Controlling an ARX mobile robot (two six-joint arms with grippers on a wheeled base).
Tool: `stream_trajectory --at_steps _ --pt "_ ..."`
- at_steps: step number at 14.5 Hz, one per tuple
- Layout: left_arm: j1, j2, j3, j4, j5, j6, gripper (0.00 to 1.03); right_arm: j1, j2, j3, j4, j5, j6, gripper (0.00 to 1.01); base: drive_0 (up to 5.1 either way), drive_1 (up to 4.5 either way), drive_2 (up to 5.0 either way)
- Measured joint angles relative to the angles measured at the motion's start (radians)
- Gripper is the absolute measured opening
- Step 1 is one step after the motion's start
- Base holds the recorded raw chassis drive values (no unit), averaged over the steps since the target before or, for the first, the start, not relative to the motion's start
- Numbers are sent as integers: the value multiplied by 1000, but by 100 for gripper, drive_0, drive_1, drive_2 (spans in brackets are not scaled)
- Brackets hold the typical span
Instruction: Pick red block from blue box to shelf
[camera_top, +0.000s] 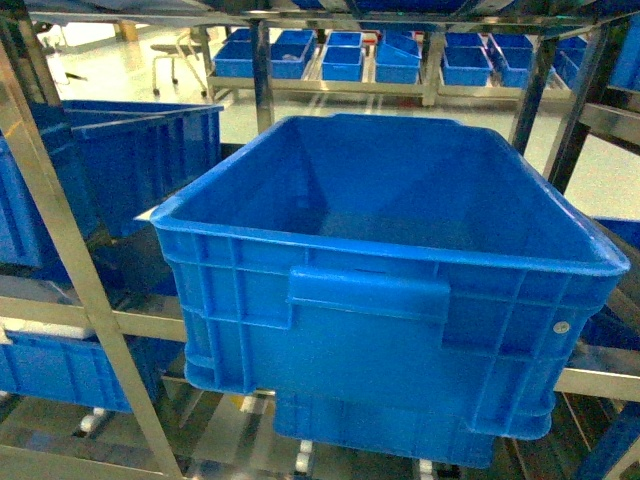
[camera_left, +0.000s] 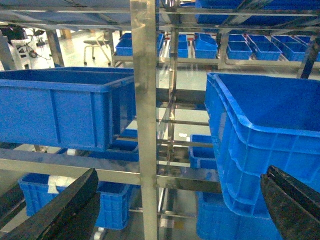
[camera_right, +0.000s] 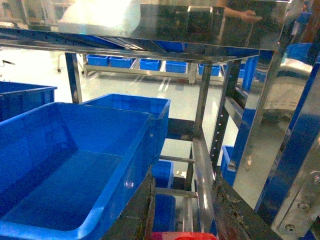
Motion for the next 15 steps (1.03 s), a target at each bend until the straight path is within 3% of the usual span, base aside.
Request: stream_trajectory --at_steps 15 --pt "0 0 0 0 0 0 98 0 0 0 0 0 0 28 0 0 0"
